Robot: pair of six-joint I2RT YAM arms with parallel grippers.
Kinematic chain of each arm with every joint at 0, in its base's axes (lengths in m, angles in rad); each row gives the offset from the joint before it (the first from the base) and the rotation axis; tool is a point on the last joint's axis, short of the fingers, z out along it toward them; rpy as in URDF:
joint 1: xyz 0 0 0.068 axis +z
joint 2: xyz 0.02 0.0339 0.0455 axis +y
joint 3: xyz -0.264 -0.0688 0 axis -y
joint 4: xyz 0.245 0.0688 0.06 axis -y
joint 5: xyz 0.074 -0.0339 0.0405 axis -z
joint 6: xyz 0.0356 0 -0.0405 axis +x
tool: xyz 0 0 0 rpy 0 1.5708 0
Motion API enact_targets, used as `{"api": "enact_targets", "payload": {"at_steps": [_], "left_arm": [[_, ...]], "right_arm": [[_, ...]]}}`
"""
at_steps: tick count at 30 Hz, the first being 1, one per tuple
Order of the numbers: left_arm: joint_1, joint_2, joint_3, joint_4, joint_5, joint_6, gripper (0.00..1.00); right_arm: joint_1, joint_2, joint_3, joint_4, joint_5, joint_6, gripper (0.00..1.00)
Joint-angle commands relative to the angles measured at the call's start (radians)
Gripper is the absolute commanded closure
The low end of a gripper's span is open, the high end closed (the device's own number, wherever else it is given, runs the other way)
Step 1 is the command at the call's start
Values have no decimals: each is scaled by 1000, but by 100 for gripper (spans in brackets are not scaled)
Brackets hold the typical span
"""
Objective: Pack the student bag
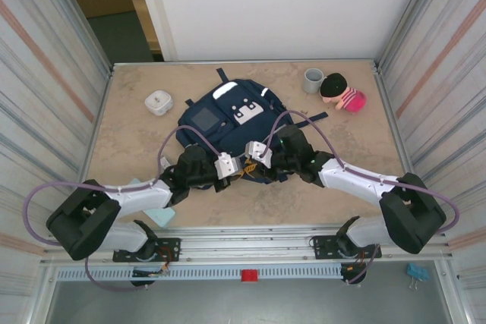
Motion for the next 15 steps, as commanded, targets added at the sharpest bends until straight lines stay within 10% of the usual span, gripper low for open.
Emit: {"api": "enact_targets", "payload": {"at_steps": [1,9,15], "left_arm": [[-11,6,37,44,61,-6,100],[-10,0,38,31,61,-2,100],[-11,-7,34,35,59,0,100]], "right_arm": [[13,-11,55,36,-41,24,77],[21,11,78,28,-57,34,86],[15,18,84,-21,-68,38,61]]}}
